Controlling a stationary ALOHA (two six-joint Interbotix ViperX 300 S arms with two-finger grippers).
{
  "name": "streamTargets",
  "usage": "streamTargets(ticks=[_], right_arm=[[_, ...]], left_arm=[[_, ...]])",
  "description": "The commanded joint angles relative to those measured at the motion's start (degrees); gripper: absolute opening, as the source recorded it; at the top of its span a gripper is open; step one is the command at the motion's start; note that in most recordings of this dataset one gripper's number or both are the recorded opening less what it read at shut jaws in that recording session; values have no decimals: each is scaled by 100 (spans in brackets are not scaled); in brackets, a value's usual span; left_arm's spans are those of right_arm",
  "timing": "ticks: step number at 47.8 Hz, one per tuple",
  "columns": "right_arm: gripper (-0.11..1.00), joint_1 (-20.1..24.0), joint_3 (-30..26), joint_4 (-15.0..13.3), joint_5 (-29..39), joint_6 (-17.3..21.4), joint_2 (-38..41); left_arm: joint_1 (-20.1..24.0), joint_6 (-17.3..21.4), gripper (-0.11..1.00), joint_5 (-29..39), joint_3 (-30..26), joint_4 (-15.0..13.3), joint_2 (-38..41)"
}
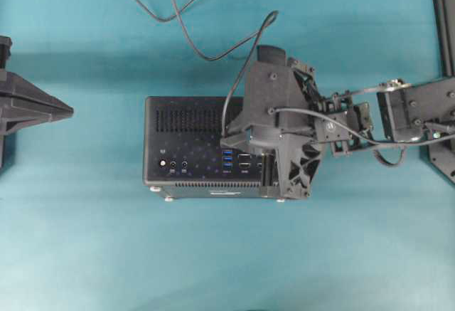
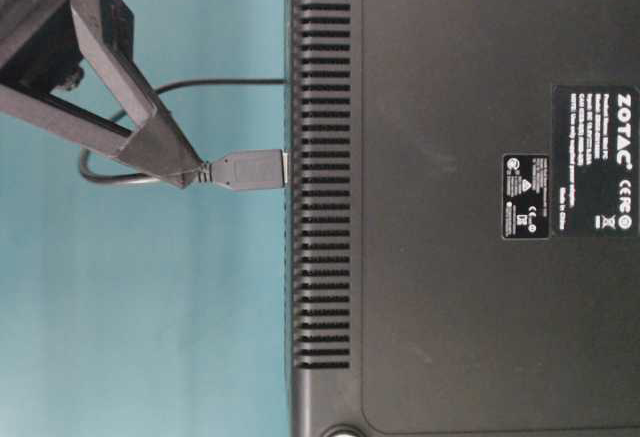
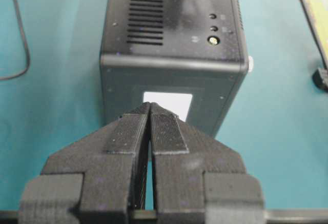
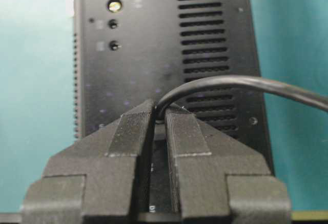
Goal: Insert the USB into the PC box with both arms.
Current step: 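Press the plug fully down into the port with the right gripper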
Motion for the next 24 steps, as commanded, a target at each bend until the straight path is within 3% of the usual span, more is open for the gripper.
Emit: streamTargets(ticks=[1,15,24], right_arm=[[10,-132,53,-26,26,35,53],[10,237,132,193,-70,44,53],[10,255,176,281,-79,53,53]], left_arm=[[-9,-9,0,-35,-62,9,18],[-9,-9,0,-35,-62,18,18],[-9,-9,0,-35,-44,9,18]])
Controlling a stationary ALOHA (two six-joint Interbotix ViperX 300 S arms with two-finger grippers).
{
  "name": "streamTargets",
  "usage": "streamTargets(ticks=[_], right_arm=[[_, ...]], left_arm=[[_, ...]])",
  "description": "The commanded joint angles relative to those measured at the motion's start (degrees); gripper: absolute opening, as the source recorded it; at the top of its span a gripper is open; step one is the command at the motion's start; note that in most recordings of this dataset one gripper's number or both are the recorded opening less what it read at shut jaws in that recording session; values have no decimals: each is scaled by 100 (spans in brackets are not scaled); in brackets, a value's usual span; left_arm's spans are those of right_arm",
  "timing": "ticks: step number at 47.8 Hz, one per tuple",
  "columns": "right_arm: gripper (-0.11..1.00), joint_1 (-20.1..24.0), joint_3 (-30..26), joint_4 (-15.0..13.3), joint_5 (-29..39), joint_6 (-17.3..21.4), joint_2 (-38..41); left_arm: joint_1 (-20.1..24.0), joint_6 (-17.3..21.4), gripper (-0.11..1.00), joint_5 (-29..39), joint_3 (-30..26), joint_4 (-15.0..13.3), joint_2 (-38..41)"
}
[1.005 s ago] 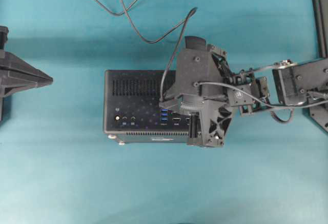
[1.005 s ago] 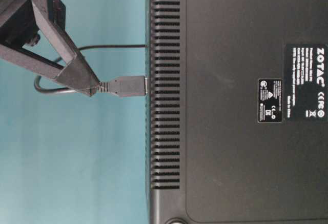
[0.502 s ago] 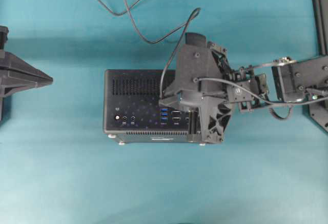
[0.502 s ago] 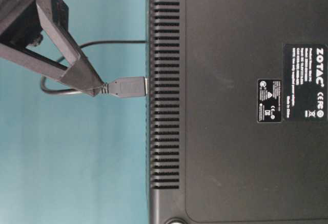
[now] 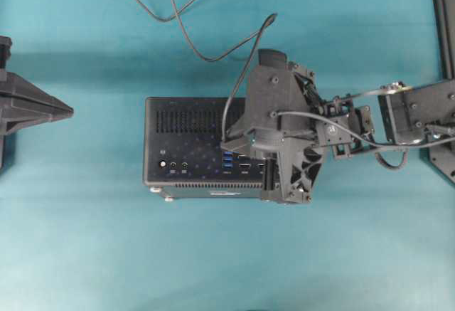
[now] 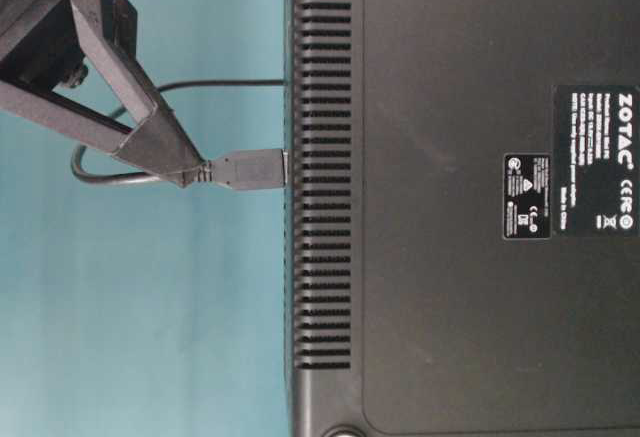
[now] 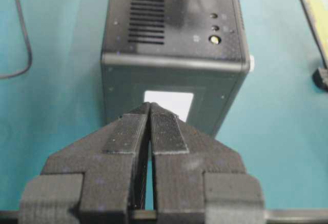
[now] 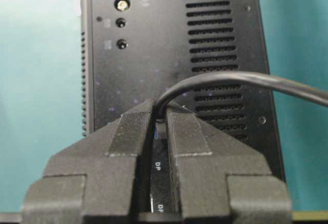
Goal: Insert the USB into the PC box with both arms.
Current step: 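Press the plug fully down into the port with the right gripper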
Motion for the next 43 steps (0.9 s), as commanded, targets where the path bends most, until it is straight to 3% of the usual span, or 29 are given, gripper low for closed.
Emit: streamTargets(ticks=[1,17,26,33,43], right_arm=[[10,123,114,114,26,53,62],[10,-281,158,-70,26,44,44],[10,-105,185,0,35,53,44],[10,123,202,220,-26,62,53],[10,105,229,255,-149,44,44]], left_arm=[[-9,-9,0,-35,-62,18,26],[-9,-9,0,-35,-70,9,18],[-9,-9,0,-35,-70,9,18],[-9,-9,0,-35,-70,18,18],[-9,-9,0,-35,-62,18,18]])
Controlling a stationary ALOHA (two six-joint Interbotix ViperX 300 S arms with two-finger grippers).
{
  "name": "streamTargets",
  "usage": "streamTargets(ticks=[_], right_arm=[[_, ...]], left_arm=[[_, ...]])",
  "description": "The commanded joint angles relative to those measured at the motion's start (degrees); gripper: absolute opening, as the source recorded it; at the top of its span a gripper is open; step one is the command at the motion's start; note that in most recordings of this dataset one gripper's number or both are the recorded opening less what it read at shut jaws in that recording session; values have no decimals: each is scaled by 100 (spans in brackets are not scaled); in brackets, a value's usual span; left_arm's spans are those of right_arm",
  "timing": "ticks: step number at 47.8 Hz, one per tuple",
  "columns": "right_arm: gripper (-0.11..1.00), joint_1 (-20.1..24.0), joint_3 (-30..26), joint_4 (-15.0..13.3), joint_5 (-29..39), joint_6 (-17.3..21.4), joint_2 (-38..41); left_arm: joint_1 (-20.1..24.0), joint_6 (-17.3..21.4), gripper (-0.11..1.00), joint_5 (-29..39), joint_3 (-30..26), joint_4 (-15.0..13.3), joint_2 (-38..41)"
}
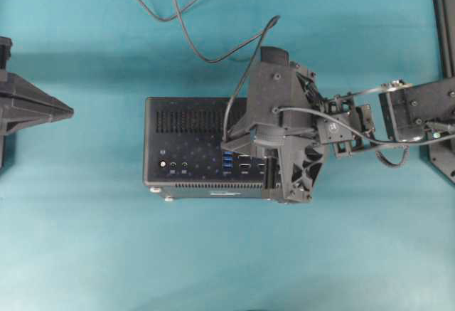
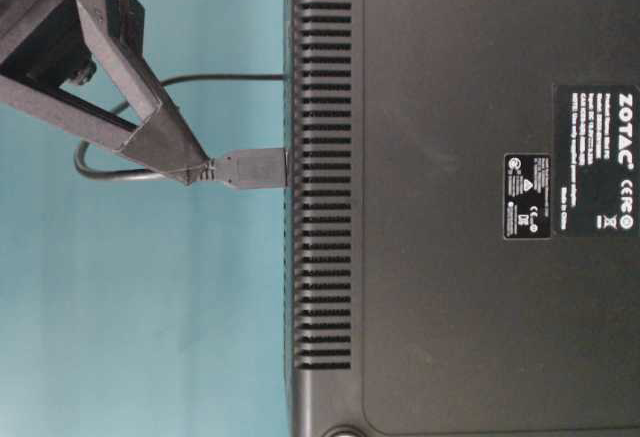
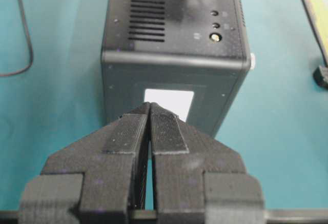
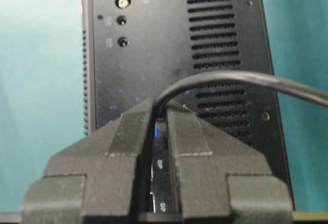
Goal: Insert the USB into the PC box with both arms.
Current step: 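Press the plug fully down into the port with the right gripper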
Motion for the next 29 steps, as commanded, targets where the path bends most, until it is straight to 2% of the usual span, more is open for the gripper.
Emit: streamTargets(ticks=[1,13,29], right_arm=[[10,97,123,79,26,44,70],[10,-211,149,-211,44,35,70],[10,105,149,-79,26,53,53]], left_arm=[[-9,-9,0,-35,-70,9,18],[-9,-9,0,-35,-88,9,18],[-9,-9,0,-35,-88,9,18]])
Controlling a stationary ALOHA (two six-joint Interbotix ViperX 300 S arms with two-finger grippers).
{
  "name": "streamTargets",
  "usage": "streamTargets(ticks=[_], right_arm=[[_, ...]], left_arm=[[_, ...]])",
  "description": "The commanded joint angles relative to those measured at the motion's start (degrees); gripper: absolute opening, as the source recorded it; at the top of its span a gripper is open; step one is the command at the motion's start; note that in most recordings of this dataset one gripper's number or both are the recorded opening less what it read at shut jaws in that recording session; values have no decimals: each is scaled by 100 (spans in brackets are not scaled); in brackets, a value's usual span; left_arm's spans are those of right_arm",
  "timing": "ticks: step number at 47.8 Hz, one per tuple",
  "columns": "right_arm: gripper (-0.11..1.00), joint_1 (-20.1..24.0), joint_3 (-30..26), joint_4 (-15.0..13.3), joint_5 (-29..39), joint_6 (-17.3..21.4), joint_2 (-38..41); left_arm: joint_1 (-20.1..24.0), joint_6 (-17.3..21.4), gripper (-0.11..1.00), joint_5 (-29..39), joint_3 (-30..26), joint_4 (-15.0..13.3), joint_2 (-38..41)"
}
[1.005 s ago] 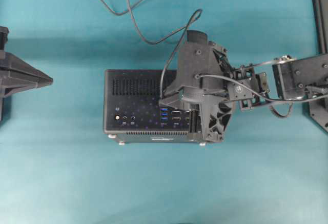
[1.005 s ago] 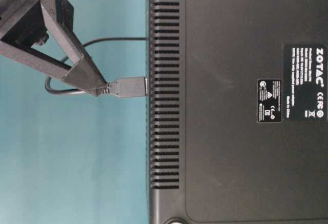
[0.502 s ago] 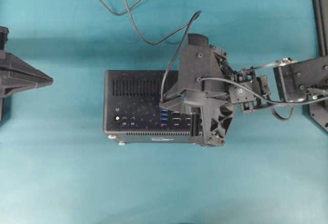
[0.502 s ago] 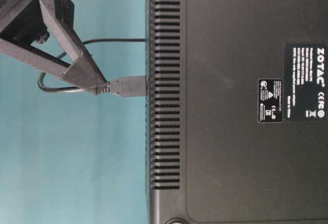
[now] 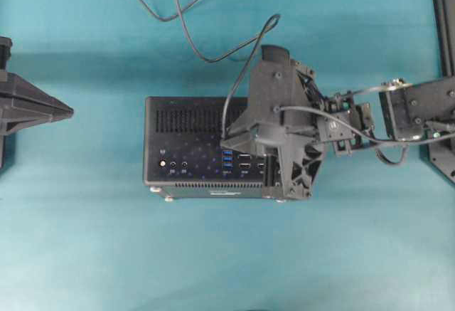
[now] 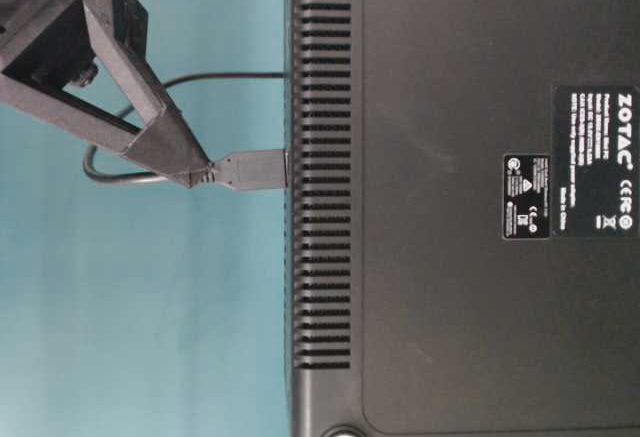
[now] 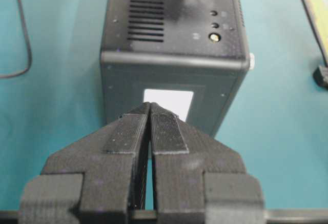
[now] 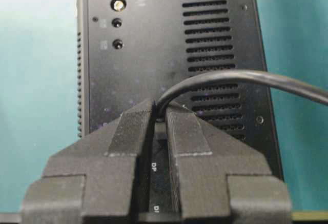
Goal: Insert the USB into the PC box with both arms.
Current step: 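Press the plug fully down into the port with the right gripper, then open the right gripper and lift it off the plug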
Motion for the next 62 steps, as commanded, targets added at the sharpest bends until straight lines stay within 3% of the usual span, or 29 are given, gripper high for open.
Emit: streamTargets(ticks=[1,26,33,46,52,62], right_arm=[[10,149,97,114,44,53,62],[14,9,88,53,26,35,-123],[25,-9,62,44,26,35,-123],[57,-18,-18,-26,9,35,-158],[57,-9,-44,-185,0,35,-229],[57,-9,-53,-211,26,44,-378]], left_arm=[[-9,-9,0,-35,-88,18,18],[-9,-9,0,-35,-88,18,18],[-9,-9,0,-35,-79,9,18],[-9,-9,0,-35,-79,9,0],[-9,-9,0,-35,-70,18,-26],[-9,-9,0,-35,-62,18,-35]])
